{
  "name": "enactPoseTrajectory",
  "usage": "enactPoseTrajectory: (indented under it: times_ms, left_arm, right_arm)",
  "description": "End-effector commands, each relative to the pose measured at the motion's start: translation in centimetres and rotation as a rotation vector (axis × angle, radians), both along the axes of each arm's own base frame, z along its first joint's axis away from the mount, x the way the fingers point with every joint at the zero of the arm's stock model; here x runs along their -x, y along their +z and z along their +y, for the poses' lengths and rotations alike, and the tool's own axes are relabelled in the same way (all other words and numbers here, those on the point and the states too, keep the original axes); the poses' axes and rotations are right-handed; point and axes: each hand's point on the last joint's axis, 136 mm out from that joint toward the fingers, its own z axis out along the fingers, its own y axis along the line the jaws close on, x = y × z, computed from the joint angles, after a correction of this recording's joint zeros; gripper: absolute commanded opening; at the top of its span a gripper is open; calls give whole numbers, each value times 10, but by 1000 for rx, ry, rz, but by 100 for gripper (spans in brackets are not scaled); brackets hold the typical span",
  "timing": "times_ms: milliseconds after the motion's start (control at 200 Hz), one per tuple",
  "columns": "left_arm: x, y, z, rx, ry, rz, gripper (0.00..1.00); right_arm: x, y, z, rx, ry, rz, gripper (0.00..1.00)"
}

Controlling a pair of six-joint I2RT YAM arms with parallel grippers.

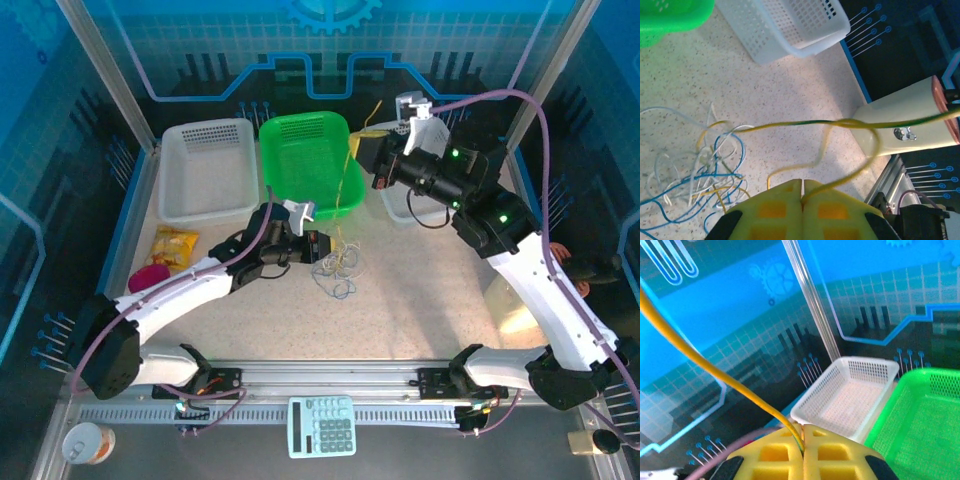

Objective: Untangle the cables

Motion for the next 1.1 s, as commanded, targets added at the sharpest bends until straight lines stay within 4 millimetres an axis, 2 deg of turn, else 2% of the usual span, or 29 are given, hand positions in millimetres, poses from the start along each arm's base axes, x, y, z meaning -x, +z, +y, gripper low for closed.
enactPoseTrajectory:
  times_ms: [0,305,560,840,1095]
  left_arm:
    - [1,-12,-2,-3,-3,14,0]
    - [3,-31,-3,-5,-1,53,0]
    - [5,-40,-2,-16,1,69,0]
    - [10,-64,3,-39,13,106,0]
    - [11,-80,5,-58,15,132,0]
  right_arm:
    - [12,54,-19,-117,-23,-111,0]
    - [7,111,-57,-353,-46,-174,0]
    - [-10,136,-90,-399,-142,-217,0]
    - [-35,167,-132,-445,-260,-266,0]
    - [-58,180,-160,-449,-370,-309,0]
